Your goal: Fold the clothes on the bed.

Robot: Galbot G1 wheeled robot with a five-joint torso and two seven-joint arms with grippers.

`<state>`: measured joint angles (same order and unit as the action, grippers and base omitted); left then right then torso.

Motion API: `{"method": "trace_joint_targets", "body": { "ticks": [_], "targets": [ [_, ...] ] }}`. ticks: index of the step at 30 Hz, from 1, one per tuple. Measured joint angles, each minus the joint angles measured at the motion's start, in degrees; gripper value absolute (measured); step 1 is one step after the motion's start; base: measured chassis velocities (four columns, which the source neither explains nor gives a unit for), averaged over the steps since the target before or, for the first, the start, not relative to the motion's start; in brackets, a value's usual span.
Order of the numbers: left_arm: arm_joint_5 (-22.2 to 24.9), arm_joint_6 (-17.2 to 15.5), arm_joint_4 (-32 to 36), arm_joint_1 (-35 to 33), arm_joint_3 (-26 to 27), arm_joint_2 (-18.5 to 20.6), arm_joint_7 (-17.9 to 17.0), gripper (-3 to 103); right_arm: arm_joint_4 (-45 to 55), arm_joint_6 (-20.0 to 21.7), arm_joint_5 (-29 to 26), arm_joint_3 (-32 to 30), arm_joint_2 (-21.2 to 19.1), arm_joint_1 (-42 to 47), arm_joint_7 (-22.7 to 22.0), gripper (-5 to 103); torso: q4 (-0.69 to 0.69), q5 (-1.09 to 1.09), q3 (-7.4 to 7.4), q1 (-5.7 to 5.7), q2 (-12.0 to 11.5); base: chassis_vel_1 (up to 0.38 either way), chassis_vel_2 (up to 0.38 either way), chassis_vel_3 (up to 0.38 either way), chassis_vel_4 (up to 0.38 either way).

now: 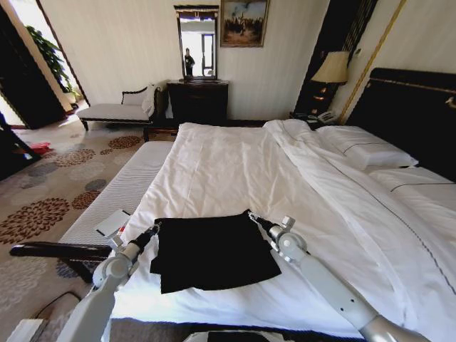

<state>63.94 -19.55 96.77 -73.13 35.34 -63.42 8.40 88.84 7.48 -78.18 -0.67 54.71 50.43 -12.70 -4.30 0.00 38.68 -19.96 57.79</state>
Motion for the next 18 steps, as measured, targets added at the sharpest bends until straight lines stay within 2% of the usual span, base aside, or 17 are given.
{"method": "trace_joint_targets", "body": {
  "ticks": [5, 18],
  "targets": [
    [-0.6, 0.2, 0.0, -0.1, -0.3, -0.1, 0.0, 1, -1.0, -1.9, 0.7, -0.9, -0.2, -0.7, 0.1, 100, 0.00, 0.00, 0.00, 0.00, 0.0, 0.000, 0.000, 0.000, 0.000],
    [-1.4, 0.4, 0.7, -1.2, -0.3, -0.1, 0.2, 1, 0.6, -2.3, -0.3, -2.9, -1.0, 0.1, -0.2, 100, 0.00, 0.00, 0.00, 0.00, 0.0, 0.000, 0.000, 0.000, 0.000]
  ]
}}
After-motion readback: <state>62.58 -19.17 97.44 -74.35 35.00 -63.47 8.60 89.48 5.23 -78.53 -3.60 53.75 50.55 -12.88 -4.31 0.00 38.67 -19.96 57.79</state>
